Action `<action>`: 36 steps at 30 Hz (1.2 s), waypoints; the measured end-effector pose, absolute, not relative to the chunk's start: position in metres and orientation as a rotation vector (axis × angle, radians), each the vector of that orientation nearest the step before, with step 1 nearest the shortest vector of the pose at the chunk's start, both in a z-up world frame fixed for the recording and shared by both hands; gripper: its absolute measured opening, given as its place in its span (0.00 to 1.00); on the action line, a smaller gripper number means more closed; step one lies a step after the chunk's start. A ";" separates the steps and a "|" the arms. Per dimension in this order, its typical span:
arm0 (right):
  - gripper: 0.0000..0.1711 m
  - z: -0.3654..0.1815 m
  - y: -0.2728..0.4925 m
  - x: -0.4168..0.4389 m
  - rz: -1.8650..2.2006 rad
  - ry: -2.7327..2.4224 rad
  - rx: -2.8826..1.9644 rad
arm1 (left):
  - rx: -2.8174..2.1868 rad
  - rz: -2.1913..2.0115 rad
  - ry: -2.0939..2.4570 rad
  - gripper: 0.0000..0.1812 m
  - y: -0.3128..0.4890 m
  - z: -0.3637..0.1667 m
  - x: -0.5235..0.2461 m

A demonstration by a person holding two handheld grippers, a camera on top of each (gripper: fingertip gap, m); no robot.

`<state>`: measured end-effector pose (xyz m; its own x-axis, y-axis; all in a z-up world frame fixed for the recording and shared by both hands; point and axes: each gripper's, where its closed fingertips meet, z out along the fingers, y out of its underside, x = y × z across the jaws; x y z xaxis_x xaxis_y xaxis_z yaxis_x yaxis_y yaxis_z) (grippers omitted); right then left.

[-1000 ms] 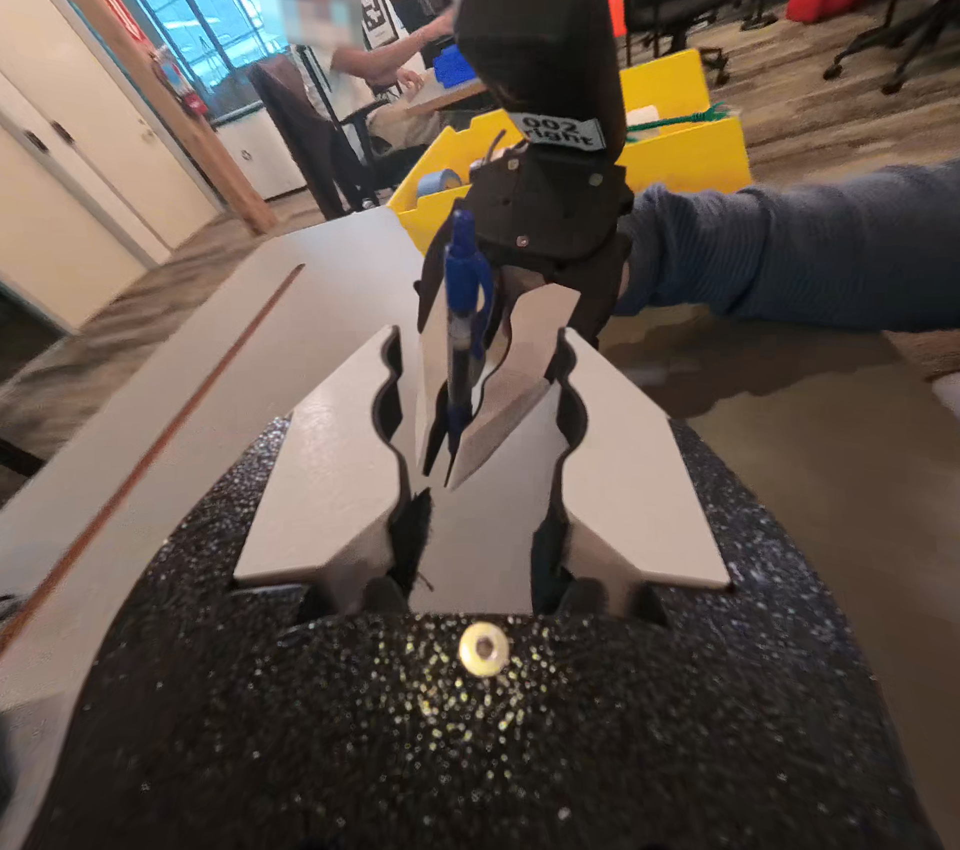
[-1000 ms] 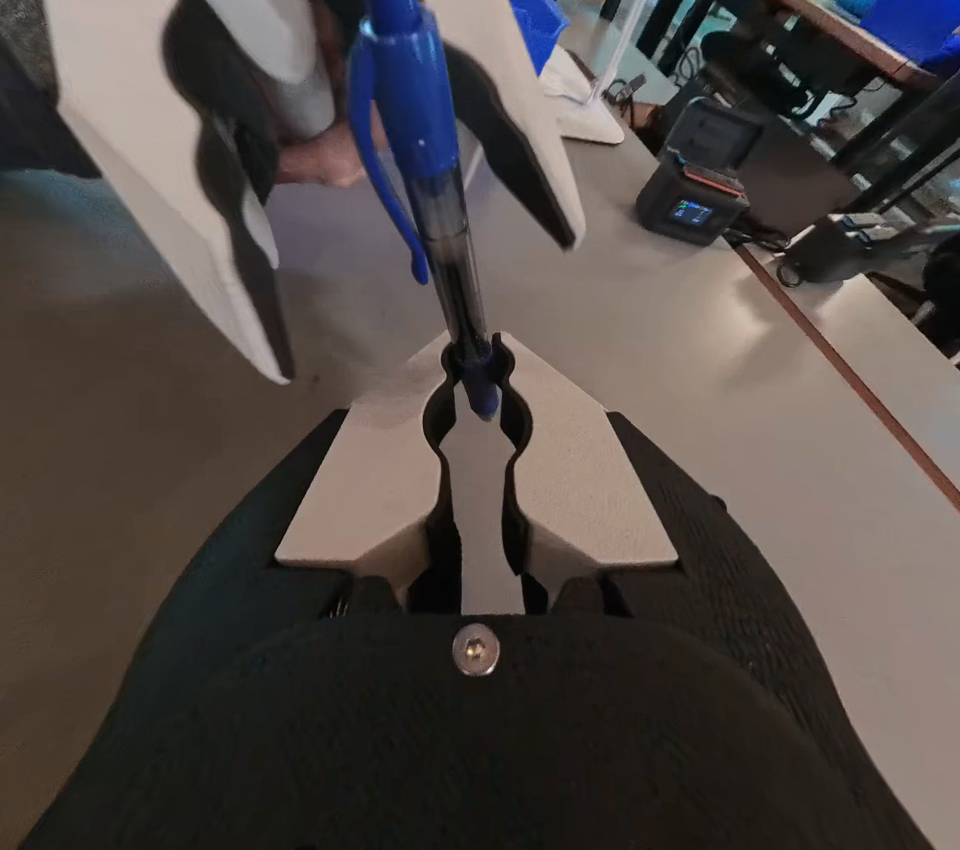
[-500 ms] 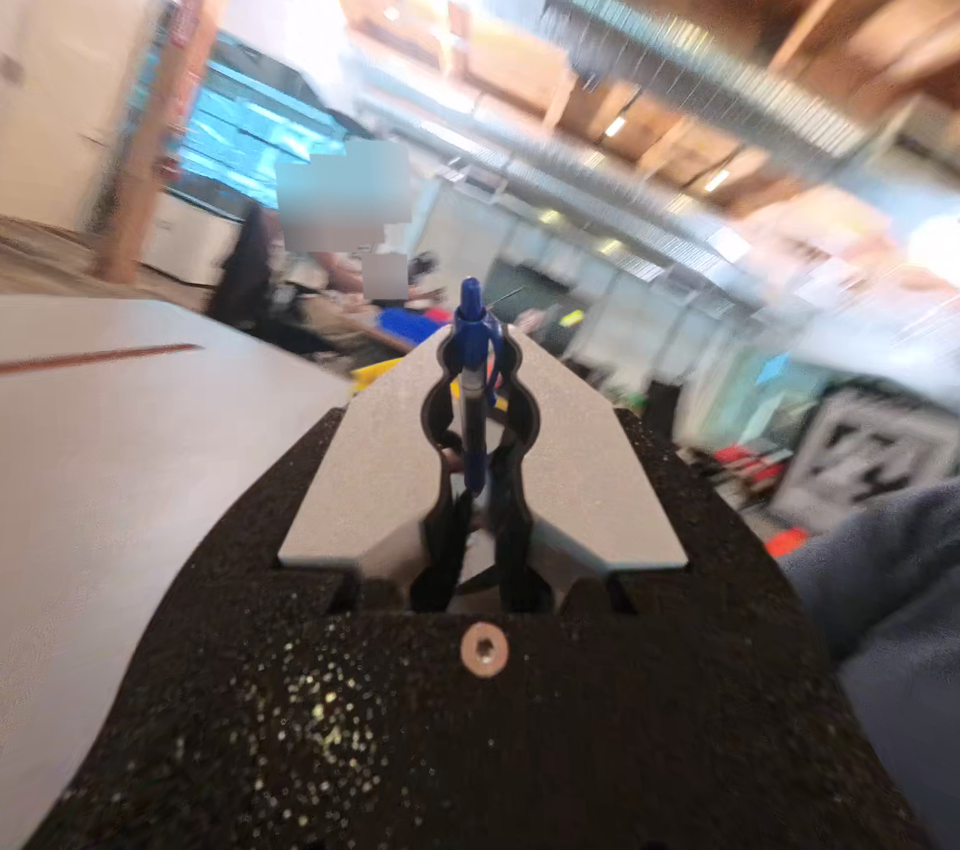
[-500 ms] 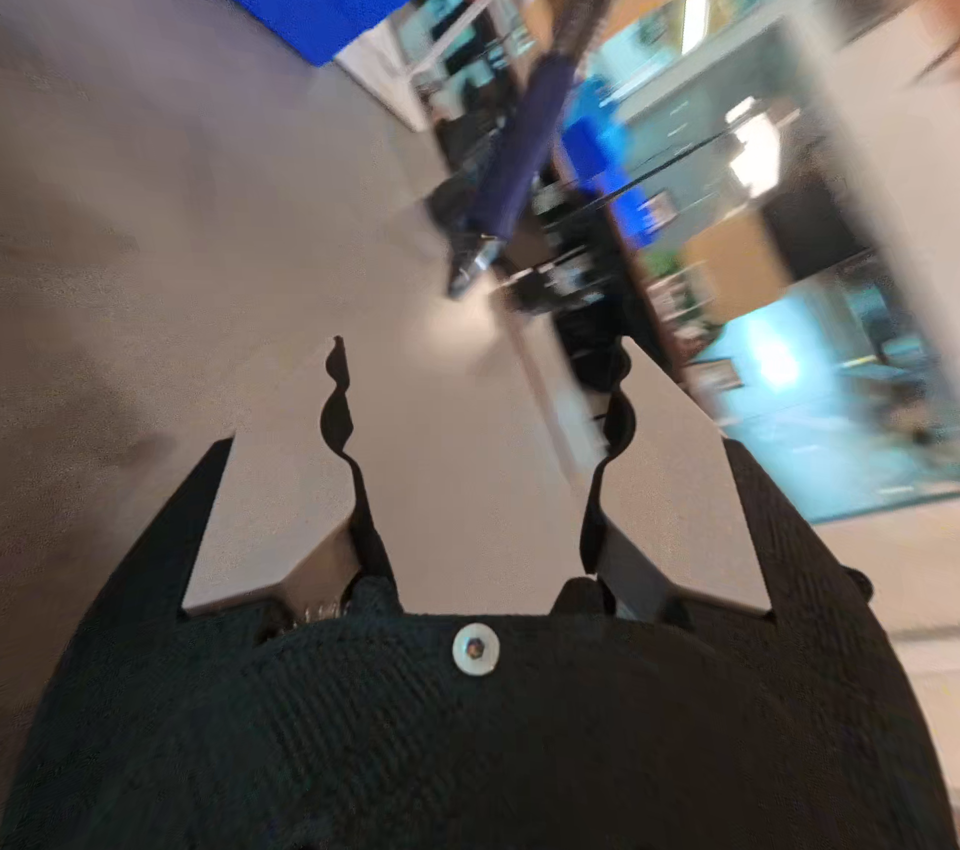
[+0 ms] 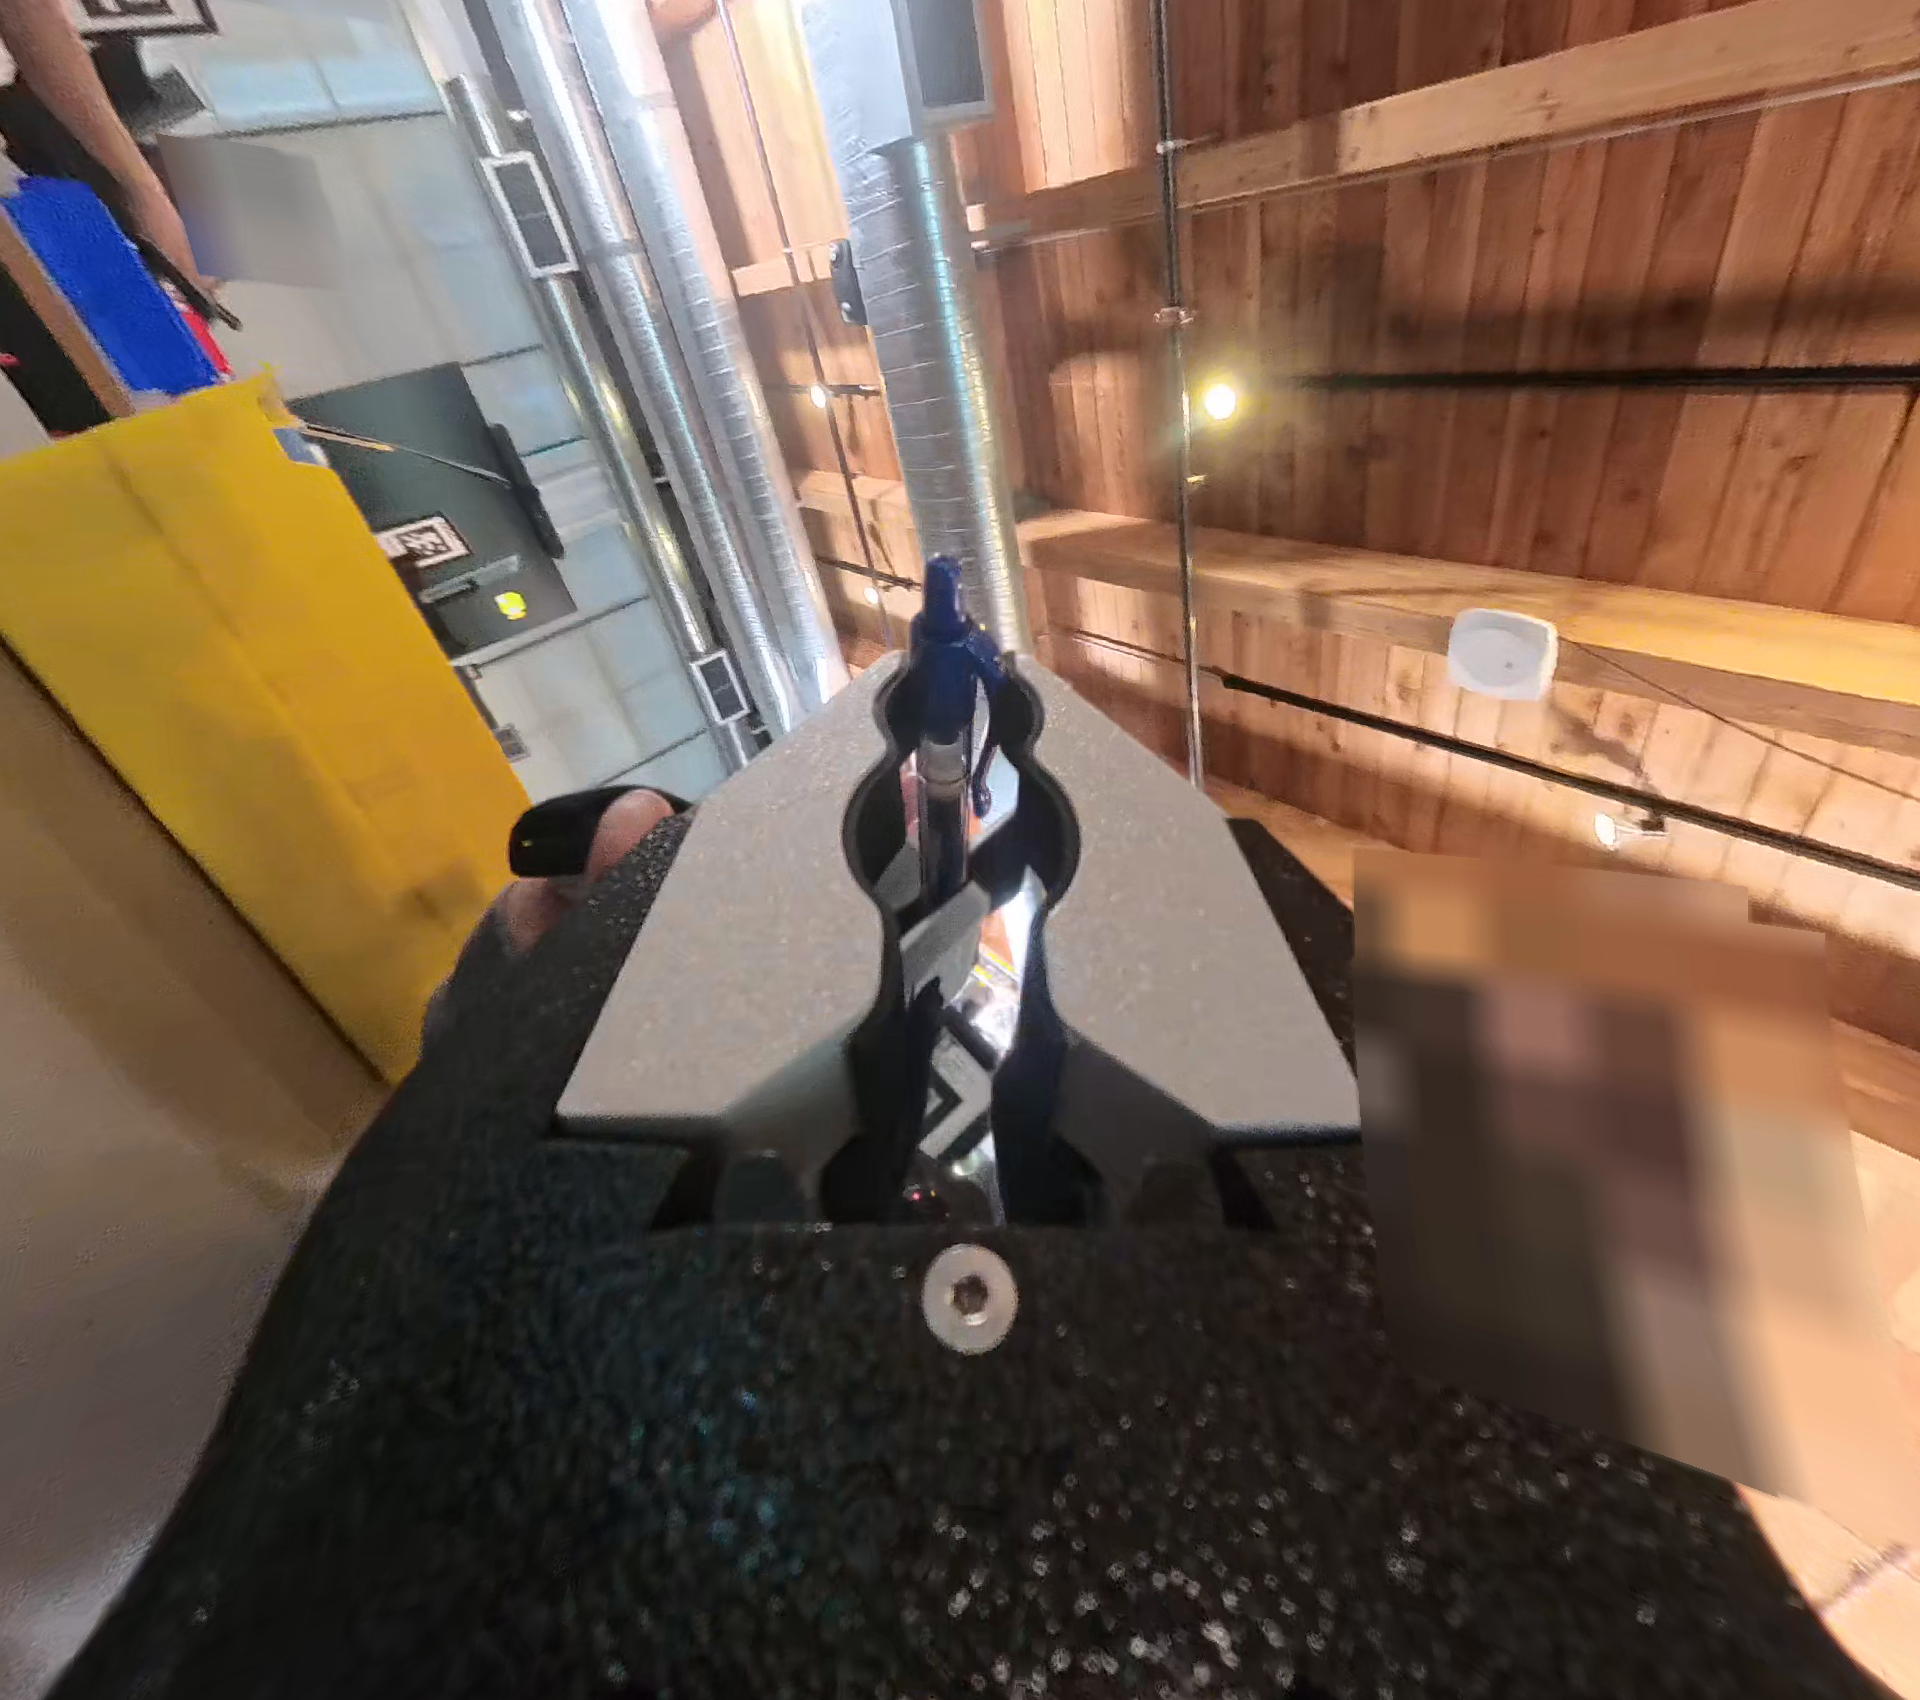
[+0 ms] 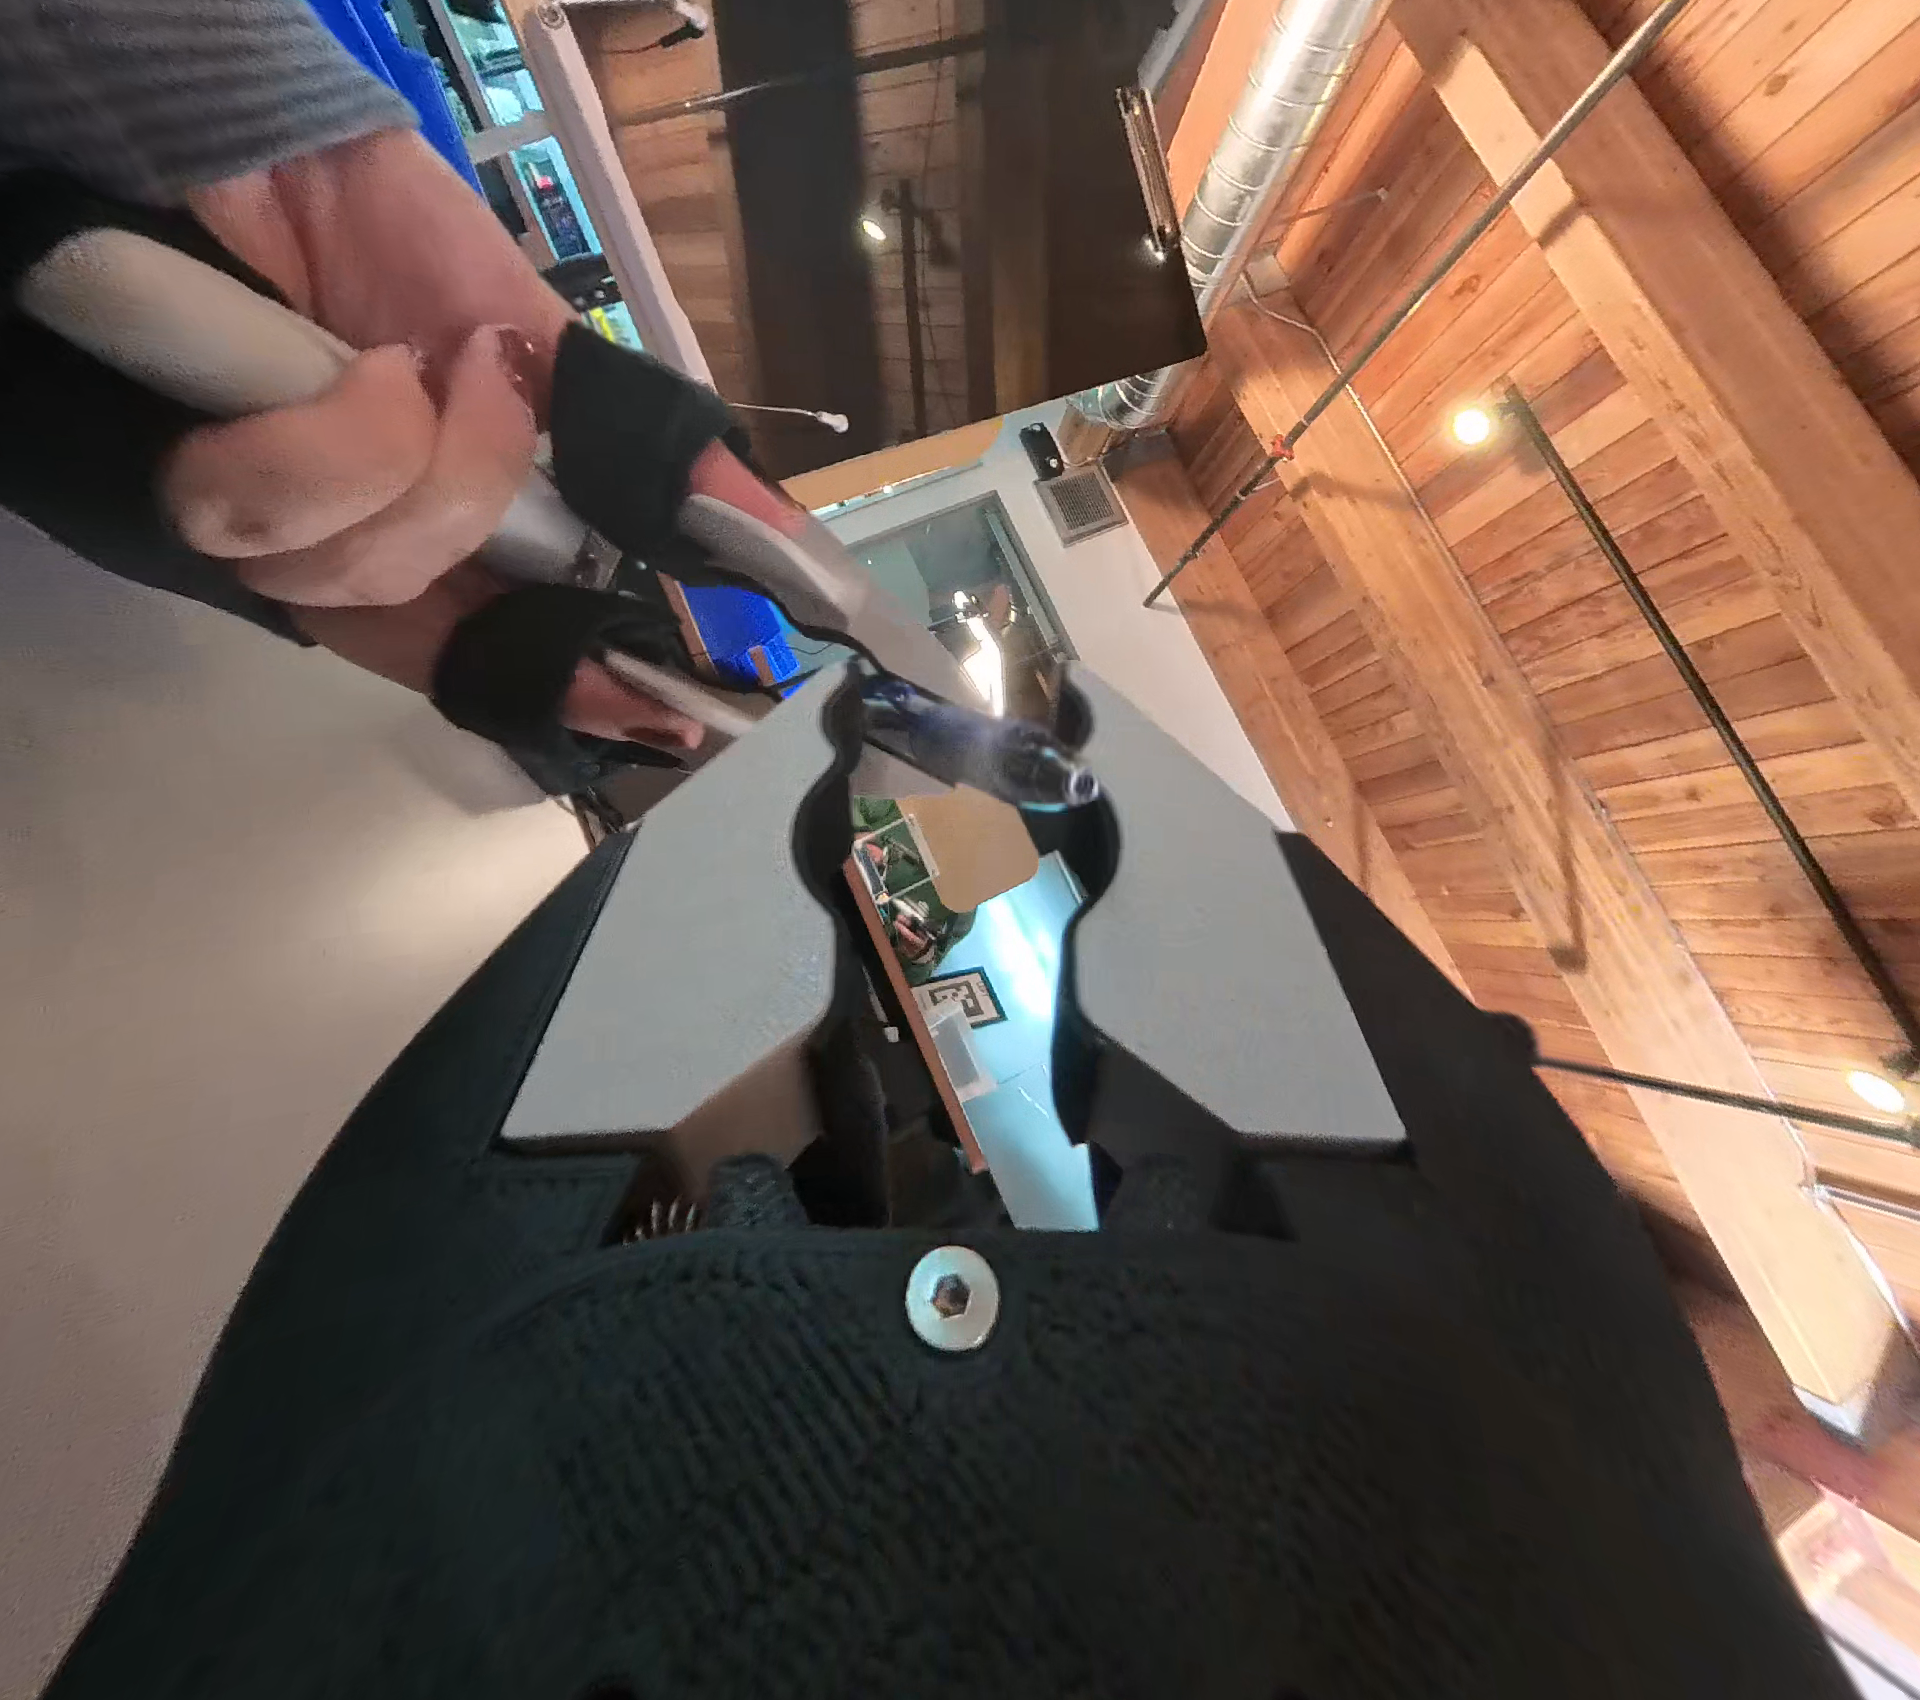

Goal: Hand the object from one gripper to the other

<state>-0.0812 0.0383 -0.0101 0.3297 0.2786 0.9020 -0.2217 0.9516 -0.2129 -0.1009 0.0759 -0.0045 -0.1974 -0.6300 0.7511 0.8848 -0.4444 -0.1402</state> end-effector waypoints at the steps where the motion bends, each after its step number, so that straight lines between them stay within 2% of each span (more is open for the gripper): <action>1: 0.11 -0.012 0.036 -0.080 0.343 -1.206 -0.043 | -0.917 -1.851 -0.379 0.07 0.075 -0.001 -0.099; 3: 0.05 -0.013 0.032 -0.081 0.390 -1.233 -0.053 | -0.873 -1.831 -0.344 0.07 0.073 0.006 -0.099; 4: 0.05 -0.011 0.035 -0.081 0.439 -1.231 -0.097 | -0.831 -1.788 -0.335 0.10 0.072 0.010 -0.105; 6: 0.05 -0.004 0.047 -0.080 0.589 -1.221 -0.225 | -0.859 -1.621 -0.335 0.42 0.070 0.009 -0.116; 7: 0.05 -0.002 0.057 -0.080 0.691 -1.226 -0.321 | -0.952 -1.462 -0.305 0.49 0.070 0.004 -0.119; 8: 0.05 -0.001 0.066 -0.082 0.803 -1.238 -0.417 | -1.075 -1.238 -0.261 0.51 0.070 -0.005 -0.121; 14: 0.05 -0.029 0.074 -0.096 1.522 -1.439 -0.949 | -1.555 0.294 0.361 0.47 0.062 -0.046 -0.121; 17: 0.05 -0.043 0.063 -0.098 1.742 -1.517 -1.102 | -1.599 0.562 0.572 0.38 0.064 -0.068 -0.111; 18: 0.05 -0.046 0.064 -0.100 1.762 -1.510 -1.142 | -1.609 0.575 0.618 0.30 0.066 -0.074 -0.105; 23: 0.05 -0.051 0.067 -0.104 1.817 -1.479 -1.207 | -1.686 0.586 0.588 0.06 0.073 -0.081 -0.107; 24: 0.06 -0.048 0.071 -0.106 1.783 -1.442 -1.182 | -1.715 0.524 0.534 0.06 0.074 -0.082 -0.108; 25: 0.14 -0.043 0.075 -0.107 1.718 -1.404 -1.139 | -1.749 0.465 0.464 0.05 0.074 -0.082 -0.113; 27: 0.45 -0.035 0.084 -0.106 1.499 -1.378 -1.017 | -1.783 0.306 0.314 0.05 0.073 -0.080 -0.122; 28: 0.56 -0.030 0.090 -0.105 1.348 -1.350 -0.935 | -1.807 0.211 0.236 0.05 0.071 -0.080 -0.126; 30: 0.58 -0.019 0.092 -0.097 0.928 -1.309 -0.639 | -1.875 -0.006 0.120 0.05 0.068 -0.085 -0.128; 32: 0.55 -0.031 0.082 -0.097 0.477 -1.350 -0.346 | -1.953 -0.250 0.048 0.05 0.062 -0.095 -0.118; 33: 0.52 -0.046 0.076 -0.102 0.333 -1.405 -0.254 | -1.985 -0.345 0.038 0.05 0.059 -0.099 -0.113; 36: 0.52 -0.080 0.071 -0.118 0.081 -1.532 -0.124 | -2.004 -0.628 0.052 0.06 0.050 -0.102 -0.091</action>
